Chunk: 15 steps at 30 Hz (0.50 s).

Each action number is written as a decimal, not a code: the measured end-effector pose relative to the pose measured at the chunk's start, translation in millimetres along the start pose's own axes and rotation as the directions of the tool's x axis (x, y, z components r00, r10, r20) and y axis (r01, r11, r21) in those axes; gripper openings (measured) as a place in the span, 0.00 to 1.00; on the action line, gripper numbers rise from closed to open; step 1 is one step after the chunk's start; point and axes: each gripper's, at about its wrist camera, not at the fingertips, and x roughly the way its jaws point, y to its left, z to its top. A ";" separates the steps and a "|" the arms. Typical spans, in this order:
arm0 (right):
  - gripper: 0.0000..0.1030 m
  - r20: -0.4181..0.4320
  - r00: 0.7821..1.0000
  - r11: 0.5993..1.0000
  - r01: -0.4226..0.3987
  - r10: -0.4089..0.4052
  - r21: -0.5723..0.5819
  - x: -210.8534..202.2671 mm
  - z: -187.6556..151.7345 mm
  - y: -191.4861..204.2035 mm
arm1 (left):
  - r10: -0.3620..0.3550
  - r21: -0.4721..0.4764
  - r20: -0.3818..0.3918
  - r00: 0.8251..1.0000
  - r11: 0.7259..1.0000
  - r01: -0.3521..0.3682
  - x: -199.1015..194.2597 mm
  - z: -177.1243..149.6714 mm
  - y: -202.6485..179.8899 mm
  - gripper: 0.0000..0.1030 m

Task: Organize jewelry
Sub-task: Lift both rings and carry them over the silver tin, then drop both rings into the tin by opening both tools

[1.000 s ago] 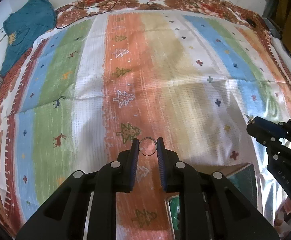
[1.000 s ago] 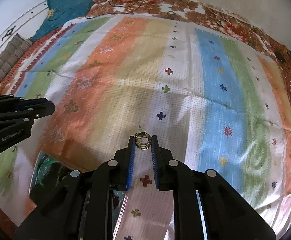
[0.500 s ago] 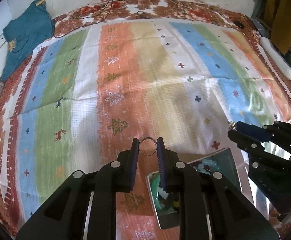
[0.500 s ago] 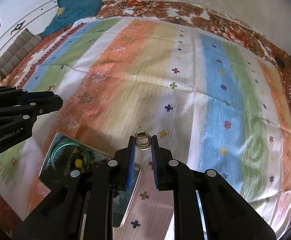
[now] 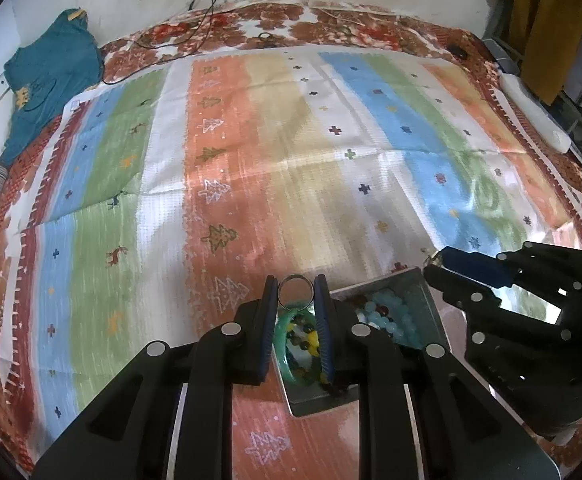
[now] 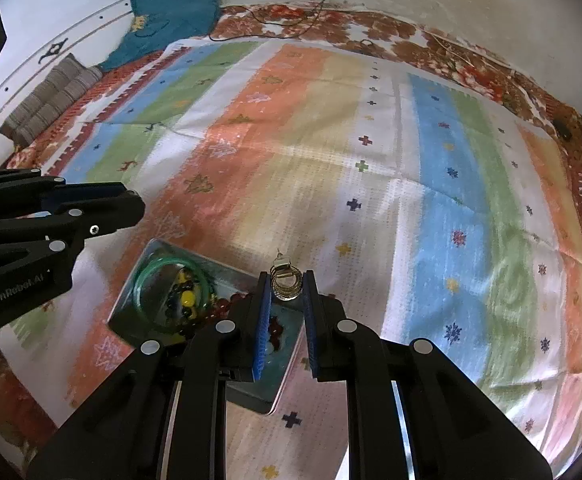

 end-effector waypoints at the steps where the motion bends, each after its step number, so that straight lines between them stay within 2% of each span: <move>1: 0.16 0.002 1.000 1.000 -0.009 0.009 -0.002 -2.4 -1.5 1.9 | -0.002 0.000 0.001 1.000 1.000 0.002 -1.4 -1.7 -0.5 0.17; 15: 0.17 -0.006 0.999 0.999 -0.035 0.035 -0.019 -9.4 -13.5 14.3 | -0.037 -0.030 -0.006 0.999 0.999 0.037 -10.1 -16.5 -6.4 0.18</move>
